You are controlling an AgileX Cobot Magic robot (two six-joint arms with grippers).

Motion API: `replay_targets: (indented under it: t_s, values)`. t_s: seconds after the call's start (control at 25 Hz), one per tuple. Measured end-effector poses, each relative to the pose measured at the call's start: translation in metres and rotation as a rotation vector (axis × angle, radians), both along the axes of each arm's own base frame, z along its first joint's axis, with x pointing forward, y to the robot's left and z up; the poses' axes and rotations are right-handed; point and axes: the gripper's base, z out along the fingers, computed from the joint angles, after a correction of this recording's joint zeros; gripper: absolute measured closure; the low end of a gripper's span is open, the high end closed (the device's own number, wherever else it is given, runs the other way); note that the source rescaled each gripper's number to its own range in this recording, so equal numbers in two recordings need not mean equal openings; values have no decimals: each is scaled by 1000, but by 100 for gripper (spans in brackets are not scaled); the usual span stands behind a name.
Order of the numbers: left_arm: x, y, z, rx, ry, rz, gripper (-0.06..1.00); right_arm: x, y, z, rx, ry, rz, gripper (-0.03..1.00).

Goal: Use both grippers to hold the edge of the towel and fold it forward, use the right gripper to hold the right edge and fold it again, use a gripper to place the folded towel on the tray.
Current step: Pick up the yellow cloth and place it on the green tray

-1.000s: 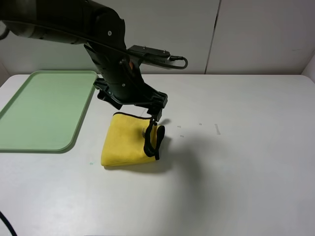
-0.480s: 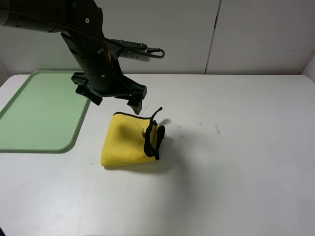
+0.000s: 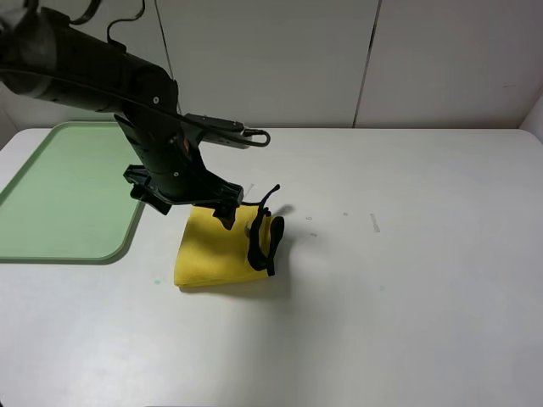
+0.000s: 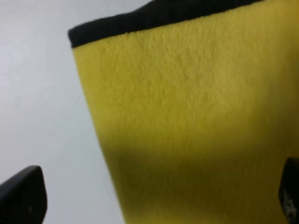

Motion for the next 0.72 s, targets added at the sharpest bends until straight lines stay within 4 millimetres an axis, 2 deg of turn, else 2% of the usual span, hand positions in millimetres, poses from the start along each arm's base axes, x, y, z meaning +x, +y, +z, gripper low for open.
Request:
replay_targets:
  t_s: [0.44, 0.72]
  values:
    - [1, -2, -43, 33, 79, 13, -5, 0, 0, 0, 0, 0, 0, -3]
    - [2, -4, -50, 26, 88, 20, -2, 0, 0, 0, 0, 0, 0, -3]
